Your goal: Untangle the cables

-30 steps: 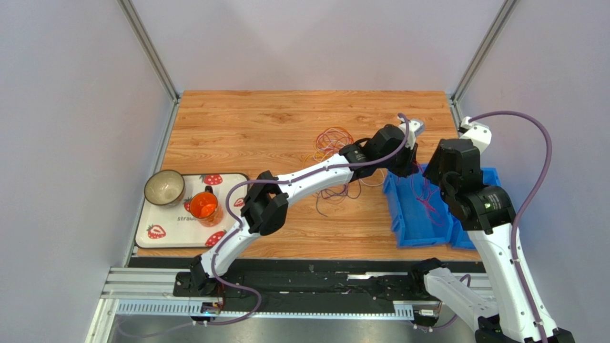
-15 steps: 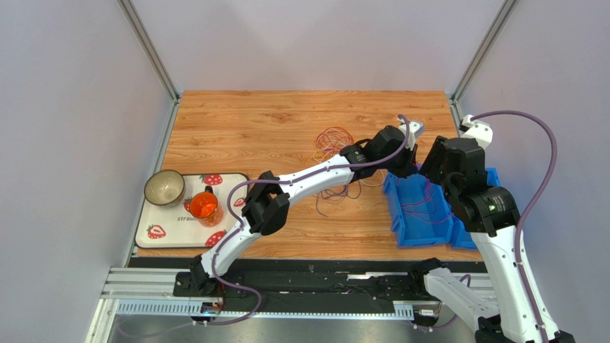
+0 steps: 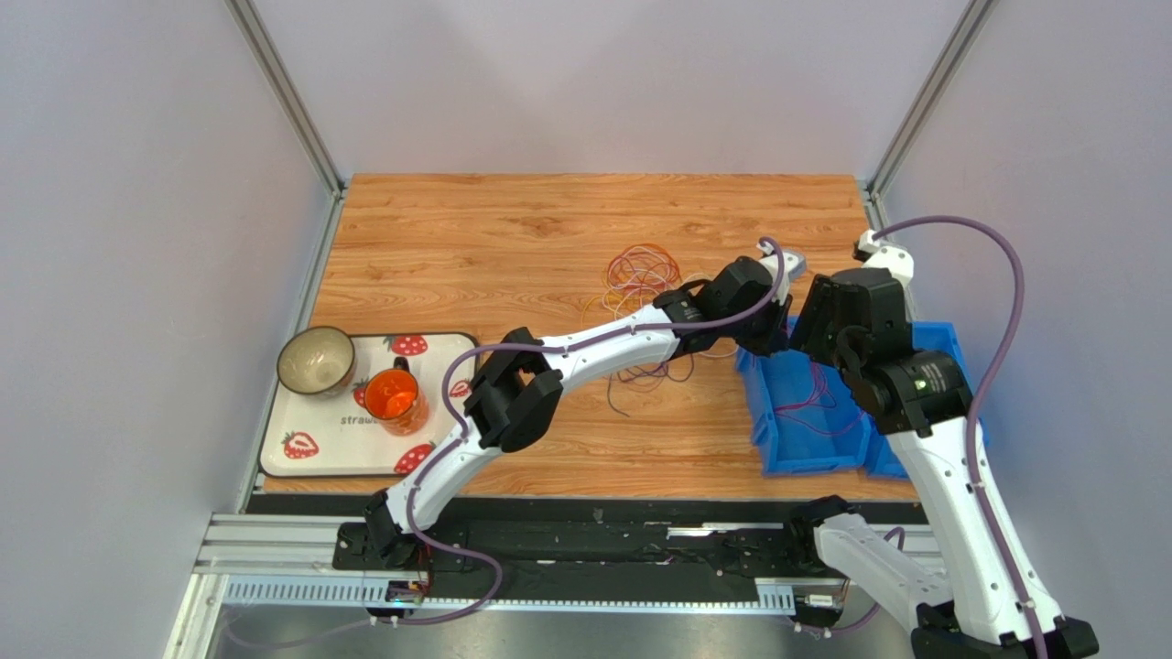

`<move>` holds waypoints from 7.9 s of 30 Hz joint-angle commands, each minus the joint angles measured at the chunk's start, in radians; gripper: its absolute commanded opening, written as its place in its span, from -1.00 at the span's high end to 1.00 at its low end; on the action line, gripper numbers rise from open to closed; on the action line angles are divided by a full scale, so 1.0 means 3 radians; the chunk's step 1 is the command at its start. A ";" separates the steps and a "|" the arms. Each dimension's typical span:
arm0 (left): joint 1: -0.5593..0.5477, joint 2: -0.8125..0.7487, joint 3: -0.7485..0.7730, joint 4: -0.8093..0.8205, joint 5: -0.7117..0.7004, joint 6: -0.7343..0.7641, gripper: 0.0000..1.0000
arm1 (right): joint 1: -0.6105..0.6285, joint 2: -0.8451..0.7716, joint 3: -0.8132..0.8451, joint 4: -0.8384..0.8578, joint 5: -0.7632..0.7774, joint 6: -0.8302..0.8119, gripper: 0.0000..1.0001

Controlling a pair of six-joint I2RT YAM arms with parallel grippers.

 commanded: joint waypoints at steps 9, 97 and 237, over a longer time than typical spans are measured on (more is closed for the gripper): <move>-0.0004 -0.0313 -0.0040 0.0092 0.0096 0.0056 1.00 | -0.0071 0.0288 -0.0252 0.0220 -0.0054 0.0088 -0.18; 0.0318 -0.0344 0.0042 -0.0562 0.2029 0.0352 -0.16 | -0.0158 -0.0090 -0.0109 0.0348 -0.0212 0.0027 1.00; 0.1136 -0.5653 -0.4315 -0.1243 -0.0989 0.0092 -0.52 | -0.0199 0.0329 -0.0283 0.0399 -0.0385 0.0533 0.51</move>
